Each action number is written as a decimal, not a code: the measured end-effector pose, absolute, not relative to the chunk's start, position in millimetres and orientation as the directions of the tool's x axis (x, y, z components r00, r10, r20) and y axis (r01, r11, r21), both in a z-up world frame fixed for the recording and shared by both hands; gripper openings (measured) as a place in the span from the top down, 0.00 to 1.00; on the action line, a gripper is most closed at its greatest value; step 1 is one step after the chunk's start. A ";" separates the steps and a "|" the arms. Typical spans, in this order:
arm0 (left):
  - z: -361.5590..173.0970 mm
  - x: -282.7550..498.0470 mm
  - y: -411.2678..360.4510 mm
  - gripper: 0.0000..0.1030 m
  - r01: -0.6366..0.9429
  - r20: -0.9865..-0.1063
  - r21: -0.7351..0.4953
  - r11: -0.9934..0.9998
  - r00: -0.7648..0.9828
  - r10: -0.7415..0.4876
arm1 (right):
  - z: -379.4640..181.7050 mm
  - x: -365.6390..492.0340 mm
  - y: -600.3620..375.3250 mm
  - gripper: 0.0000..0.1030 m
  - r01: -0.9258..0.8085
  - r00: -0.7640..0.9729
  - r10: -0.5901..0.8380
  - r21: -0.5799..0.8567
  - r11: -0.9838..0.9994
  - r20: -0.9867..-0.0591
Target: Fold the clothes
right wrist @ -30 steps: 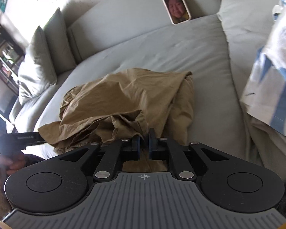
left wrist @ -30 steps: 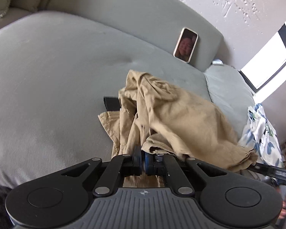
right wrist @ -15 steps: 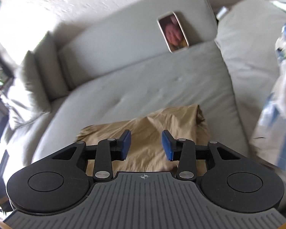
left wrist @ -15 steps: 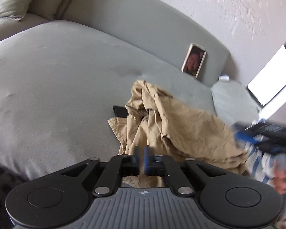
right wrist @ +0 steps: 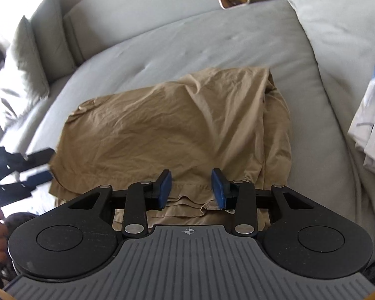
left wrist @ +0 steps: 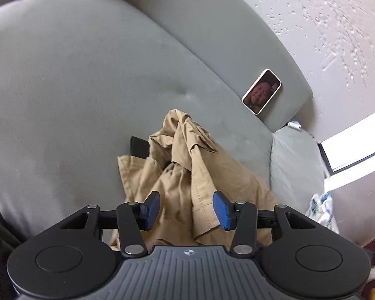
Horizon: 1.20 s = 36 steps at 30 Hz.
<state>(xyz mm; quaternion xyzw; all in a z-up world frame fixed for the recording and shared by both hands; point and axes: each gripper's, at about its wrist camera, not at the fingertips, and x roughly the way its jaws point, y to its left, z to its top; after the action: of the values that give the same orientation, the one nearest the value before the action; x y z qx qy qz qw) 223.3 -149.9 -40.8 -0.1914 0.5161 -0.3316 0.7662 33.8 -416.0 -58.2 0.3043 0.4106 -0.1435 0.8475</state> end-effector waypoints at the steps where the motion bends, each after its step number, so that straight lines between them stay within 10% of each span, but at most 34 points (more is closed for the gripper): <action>1: -40.4 223.4 -148.4 0.57 0.286 -0.662 -0.649 0.705 0.245 -0.708 | -60.8 35.3 -418.6 0.59 0.493 0.624 0.013 0.407 0.769 -0.781; 28: -75.9 235.2 -146.7 0.56 0.122 -0.661 -0.722 0.681 0.170 -0.731 | -61.9 40.0 -420.1 0.57 0.485 0.638 0.051 0.453 0.748 -0.768; 31: -76.5 236.6 -151.1 0.90 0.119 -0.662 -0.721 0.683 0.174 -0.729 | -62.7 39.7 -421.2 0.56 0.486 0.641 0.056 0.462 0.742 -0.765; 36: -70.2 225.4 -145.1 0.96 0.156 -0.652 -0.720 0.676 0.182 -0.736 | -51.7 28.8 -433.2 0.55 0.502 0.682 0.073 0.538 0.677 -0.728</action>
<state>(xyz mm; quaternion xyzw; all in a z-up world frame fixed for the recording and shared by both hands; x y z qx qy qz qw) 225.4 -145.1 -70.2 -0.2587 0.5606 -0.3080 0.7238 28.8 -433.2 -51.7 0.3807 0.3775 -0.1285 0.8343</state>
